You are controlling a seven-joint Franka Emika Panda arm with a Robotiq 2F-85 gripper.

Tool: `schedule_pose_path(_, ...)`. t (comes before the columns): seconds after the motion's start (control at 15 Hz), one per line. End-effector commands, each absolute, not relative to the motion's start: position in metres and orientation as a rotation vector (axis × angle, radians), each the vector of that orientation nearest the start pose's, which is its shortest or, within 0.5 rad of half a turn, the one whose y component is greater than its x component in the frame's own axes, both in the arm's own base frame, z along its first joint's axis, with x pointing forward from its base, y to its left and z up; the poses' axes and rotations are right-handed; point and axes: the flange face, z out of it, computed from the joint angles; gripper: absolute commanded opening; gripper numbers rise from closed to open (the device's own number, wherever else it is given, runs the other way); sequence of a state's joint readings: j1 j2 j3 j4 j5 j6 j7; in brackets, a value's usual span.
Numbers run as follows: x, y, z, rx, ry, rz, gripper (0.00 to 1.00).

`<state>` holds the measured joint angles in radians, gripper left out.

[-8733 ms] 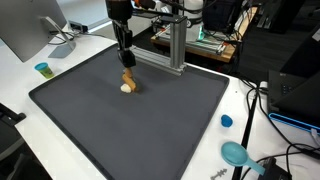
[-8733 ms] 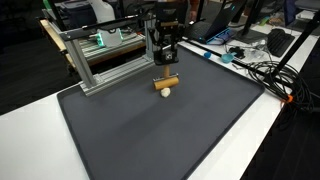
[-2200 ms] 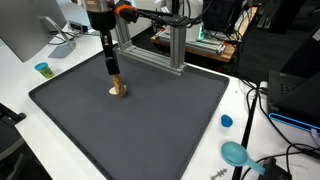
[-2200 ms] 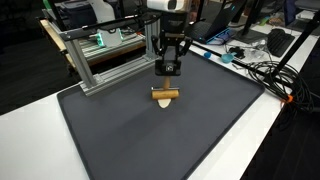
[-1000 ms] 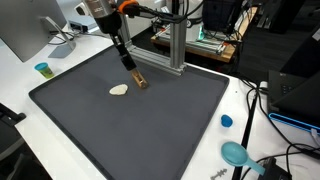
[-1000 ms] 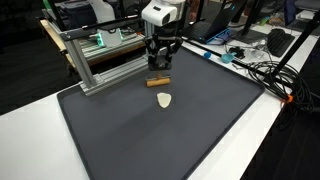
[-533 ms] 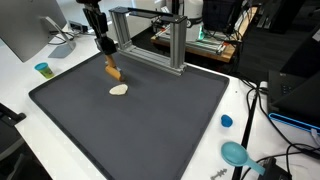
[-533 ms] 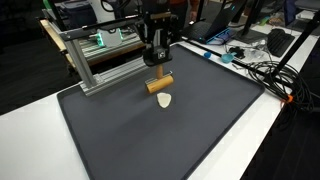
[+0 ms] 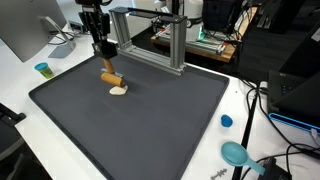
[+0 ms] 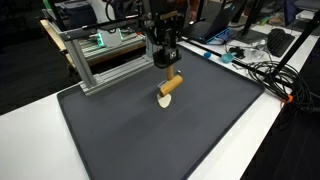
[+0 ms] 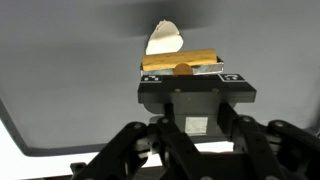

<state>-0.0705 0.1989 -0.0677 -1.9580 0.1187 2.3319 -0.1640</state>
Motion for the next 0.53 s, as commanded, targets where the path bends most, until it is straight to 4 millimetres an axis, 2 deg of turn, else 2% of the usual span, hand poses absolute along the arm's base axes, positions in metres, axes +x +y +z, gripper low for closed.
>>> schedule_pose_path(0.0,0.594,-0.087,0.398,-3.064,-0.203,-0.419,0.21)
schedule_pose_path(0.33,0.571,-0.097,0.395,-3.003,-0.628,-0.441,0.21)
schedule_pose_path(0.4,0.570,-0.099,0.394,-2.981,-0.648,-0.464,0.21)
schedule_pose_path(0.47,0.583,-0.098,0.384,-3.025,-0.562,-0.393,0.21)
